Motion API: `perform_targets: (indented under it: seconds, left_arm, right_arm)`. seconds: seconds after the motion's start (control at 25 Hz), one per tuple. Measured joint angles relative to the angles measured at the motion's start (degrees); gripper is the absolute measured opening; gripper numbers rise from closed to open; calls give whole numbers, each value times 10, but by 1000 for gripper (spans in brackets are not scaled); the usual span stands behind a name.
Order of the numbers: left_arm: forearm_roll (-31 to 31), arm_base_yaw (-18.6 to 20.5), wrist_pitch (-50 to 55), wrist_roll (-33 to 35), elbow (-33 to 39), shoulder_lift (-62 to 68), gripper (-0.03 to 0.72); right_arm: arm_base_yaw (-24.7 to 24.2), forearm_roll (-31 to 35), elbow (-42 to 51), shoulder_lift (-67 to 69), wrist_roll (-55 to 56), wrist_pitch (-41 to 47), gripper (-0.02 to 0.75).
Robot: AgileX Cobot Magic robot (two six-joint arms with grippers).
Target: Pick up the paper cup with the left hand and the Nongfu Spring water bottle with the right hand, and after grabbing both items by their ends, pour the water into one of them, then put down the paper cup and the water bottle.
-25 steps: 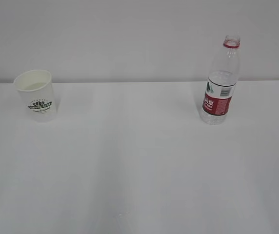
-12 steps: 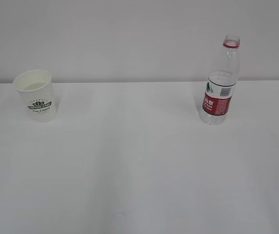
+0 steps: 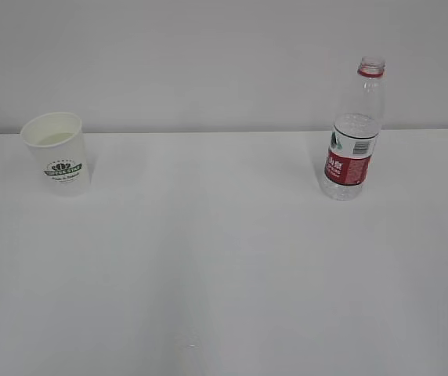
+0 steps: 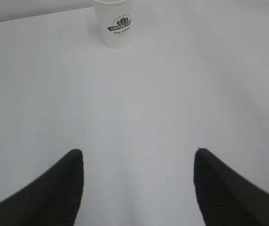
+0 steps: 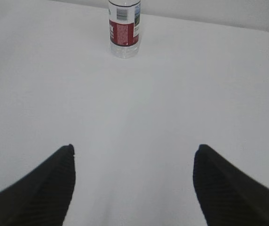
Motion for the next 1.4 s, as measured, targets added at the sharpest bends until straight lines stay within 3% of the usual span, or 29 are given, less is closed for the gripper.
perform_targets:
  seconds: [1.4]
  left_arm:
    - [1, 0, -1, 0, 0, 0, 465]
  right_arm:
    - [0, 2, 5, 0, 2, 11, 587]
